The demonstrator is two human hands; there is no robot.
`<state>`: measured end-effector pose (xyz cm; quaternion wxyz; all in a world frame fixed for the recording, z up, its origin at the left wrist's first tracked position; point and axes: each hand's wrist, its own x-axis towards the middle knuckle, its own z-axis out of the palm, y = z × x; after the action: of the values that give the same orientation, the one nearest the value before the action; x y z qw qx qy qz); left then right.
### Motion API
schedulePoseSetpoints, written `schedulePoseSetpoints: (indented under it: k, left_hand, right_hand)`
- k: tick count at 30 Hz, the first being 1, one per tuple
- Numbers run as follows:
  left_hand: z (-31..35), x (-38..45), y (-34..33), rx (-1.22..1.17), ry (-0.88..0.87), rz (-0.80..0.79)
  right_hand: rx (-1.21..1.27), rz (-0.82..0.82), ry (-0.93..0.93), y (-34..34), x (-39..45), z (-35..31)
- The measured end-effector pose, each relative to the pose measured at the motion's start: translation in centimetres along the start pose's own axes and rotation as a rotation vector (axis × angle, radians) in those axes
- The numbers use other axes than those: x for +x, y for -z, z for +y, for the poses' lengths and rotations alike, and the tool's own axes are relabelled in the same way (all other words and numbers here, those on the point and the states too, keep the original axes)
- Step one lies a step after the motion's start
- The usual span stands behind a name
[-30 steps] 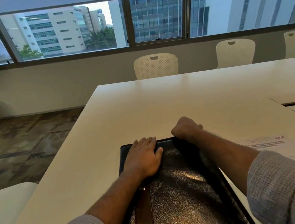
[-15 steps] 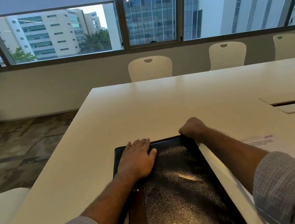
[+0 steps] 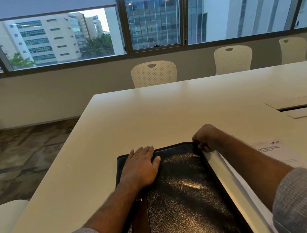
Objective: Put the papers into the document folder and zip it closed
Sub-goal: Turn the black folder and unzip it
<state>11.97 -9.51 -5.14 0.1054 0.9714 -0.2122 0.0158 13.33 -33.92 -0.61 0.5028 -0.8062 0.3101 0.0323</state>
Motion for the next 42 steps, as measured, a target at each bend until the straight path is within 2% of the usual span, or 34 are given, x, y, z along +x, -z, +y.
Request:
schedulePoseSetpoints:
  k: [6,8,11,13,15,17,19,21,25,29,42]
  left_hand:
    - [0.0,0.0,0.0,-0.005,0.004,0.004]
    - [0.0,0.1,0.0,-0.011,0.001,0.007]
    - [-0.1,0.1,-0.1,-0.011,-0.005,0.009]
    - [-0.1,0.1,-0.1,-0.018,-0.014,0.023]
    - [-0.2,-0.1,0.0,-0.043,-0.078,0.057]
    - [0.0,-0.4,0.2,-0.077,-0.222,0.082]
    - [0.2,-0.6,0.4,-0.089,-0.326,0.033]
    - [0.2,-0.6,0.6,-0.075,-0.321,-0.032]
    - [0.4,-0.5,0.5,-0.051,-0.283,-0.055]
    - [0.4,-0.4,0.4,-0.055,-0.271,-0.051]
    - [0.5,-0.5,0.6,-0.053,-0.251,-0.056]
  right_hand:
    - [0.073,-0.068,-0.054,0.9,-0.3,0.3]
    - [0.059,-0.149,-0.031,1.6,-0.4,0.7]
    - [0.032,-0.334,0.078,3.2,-0.8,1.2]
    - [-0.089,-0.379,0.222,3.9,-1.0,1.6]
    - [-0.253,-0.313,0.384,3.9,-1.3,2.0]
    - [-0.402,-0.189,0.563,3.2,-1.4,2.4]
    - [-0.547,-0.066,0.704,2.7,-1.5,2.7]
    - [-0.617,0.027,0.781,2.5,-1.6,3.3]
    - [-0.711,0.170,0.891,2.9,-1.9,4.5]
    - [-0.711,0.238,0.926,3.0,-2.6,5.5]
    - [-0.656,0.225,0.908,3.6,-5.4,7.6]
